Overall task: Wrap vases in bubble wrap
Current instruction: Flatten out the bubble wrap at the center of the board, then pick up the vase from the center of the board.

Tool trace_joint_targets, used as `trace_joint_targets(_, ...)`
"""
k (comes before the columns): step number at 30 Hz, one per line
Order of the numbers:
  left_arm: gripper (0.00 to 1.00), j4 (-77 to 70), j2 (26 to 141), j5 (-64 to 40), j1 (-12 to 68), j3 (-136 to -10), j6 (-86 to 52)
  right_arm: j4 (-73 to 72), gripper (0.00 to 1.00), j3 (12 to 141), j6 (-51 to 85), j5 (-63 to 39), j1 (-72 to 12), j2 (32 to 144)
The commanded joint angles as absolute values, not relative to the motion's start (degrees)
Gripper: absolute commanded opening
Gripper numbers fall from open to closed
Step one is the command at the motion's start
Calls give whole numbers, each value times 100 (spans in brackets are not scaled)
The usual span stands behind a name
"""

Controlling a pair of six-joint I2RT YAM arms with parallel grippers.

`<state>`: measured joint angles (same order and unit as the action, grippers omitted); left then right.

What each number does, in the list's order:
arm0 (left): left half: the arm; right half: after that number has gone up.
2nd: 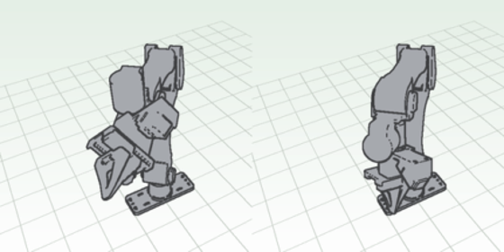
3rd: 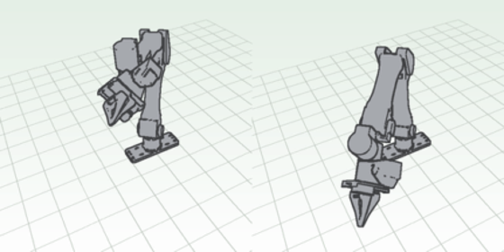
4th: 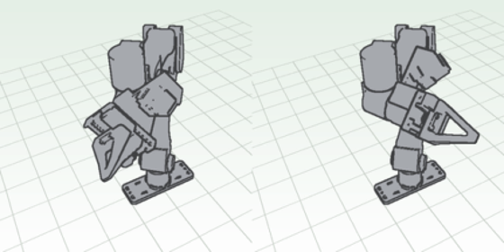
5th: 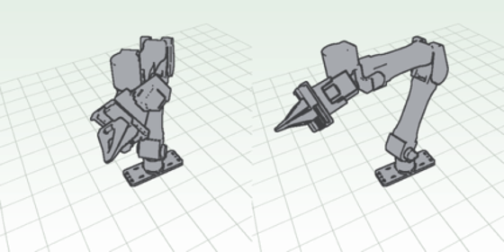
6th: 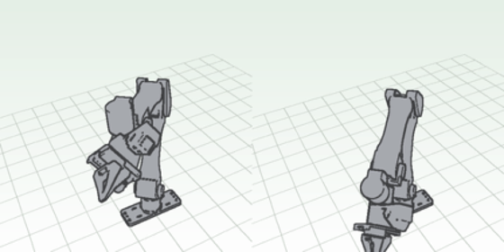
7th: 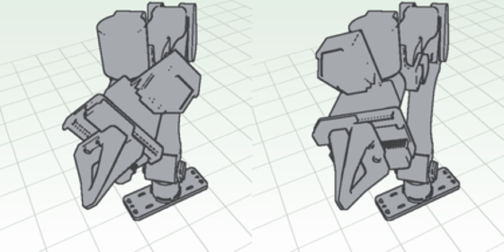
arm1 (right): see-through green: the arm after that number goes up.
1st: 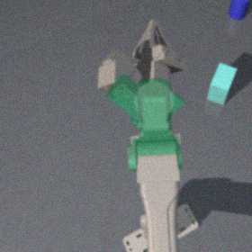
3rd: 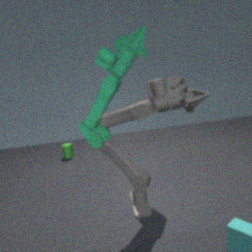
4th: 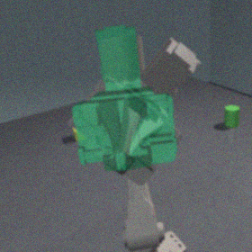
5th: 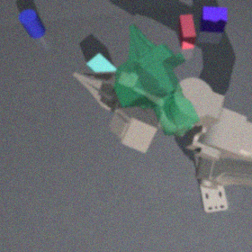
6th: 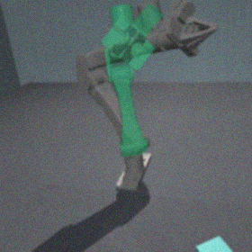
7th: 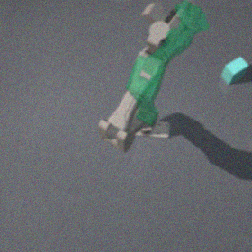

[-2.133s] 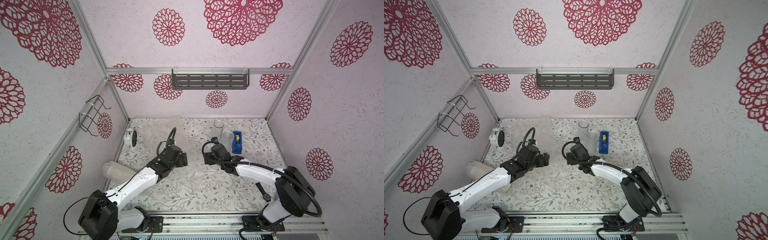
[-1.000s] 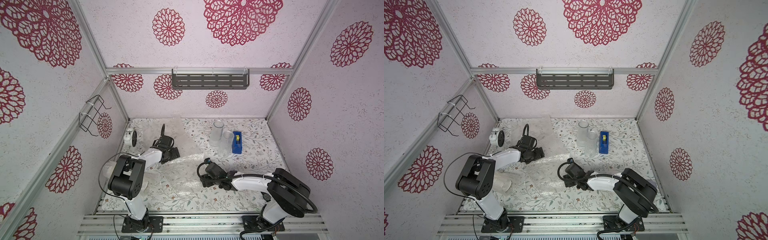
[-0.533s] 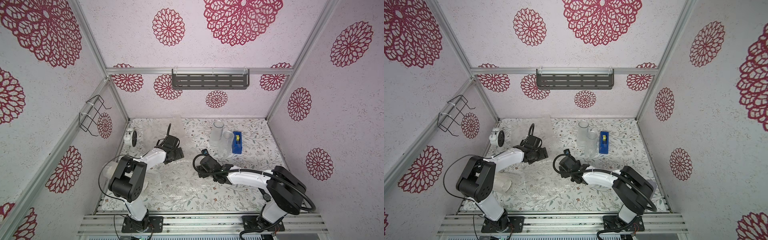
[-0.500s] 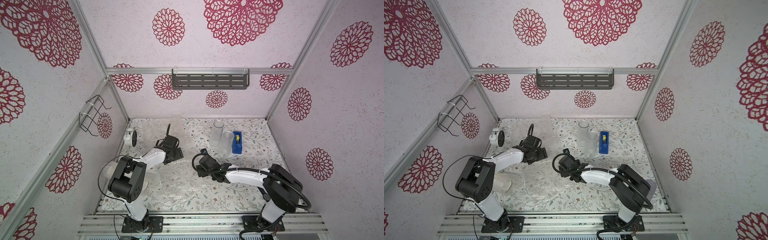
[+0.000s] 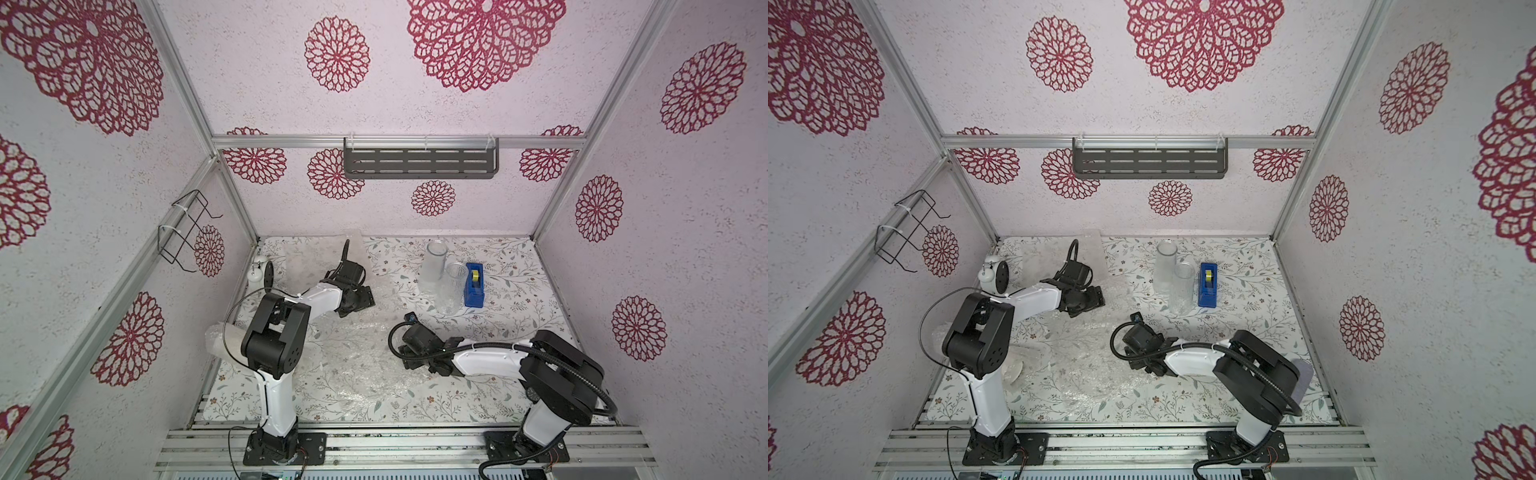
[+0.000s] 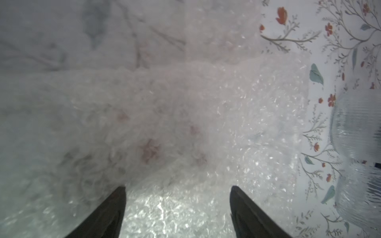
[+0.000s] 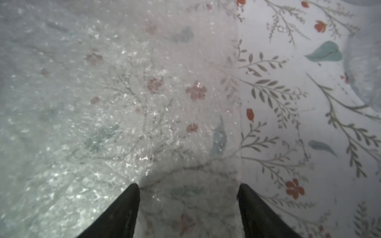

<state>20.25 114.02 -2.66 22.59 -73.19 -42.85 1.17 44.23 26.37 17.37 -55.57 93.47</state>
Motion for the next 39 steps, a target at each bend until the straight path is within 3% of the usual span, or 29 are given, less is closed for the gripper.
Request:
trace_joint_targets(1, 81, 1975, 11692, -513, 2405, -7634, -4226, 246, 80, 4403, 2764, 1958, -5567, 8816)
trace_joint_targets(11, 83, 2355, 11315, -497, 2463, -8310, -3880, -172, 92, 3831, 1628, 3189, -5287, 6627)
trace_joint_targets(13, 84, 2370, 10835, -452, 2461, -8235, -3810, -525, 98, 3534, 1367, 2958, -4904, 6220)
trace_joint_targets(19, 91, 1802, 9238, -16, 2443, -6849, -3628, -2418, 98, 2398, 340, 2388, -3880, 5595)
trace_joint_targets(25, 95, 1195, 7624, 560, 2332, -5213, -3405, -3908, 98, 2075, -308, 1453, -3171, 6196)
trace_joint_targets(28, 97, 716, 6950, 179, 2306, -4407, -3335, -4745, 98, 1970, -216, 461, -2621, 6544)
trace_joint_targets(31, 99, 520, 6413, -156, 2304, -3787, -3427, -5049, 98, 2127, -394, 84, -2298, 6968)
trace_joint_targets(39, 98, 419, 5748, 35, 2309, -3110, -3352, -6182, 98, 2399, -385, -1071, -1711, 7993)
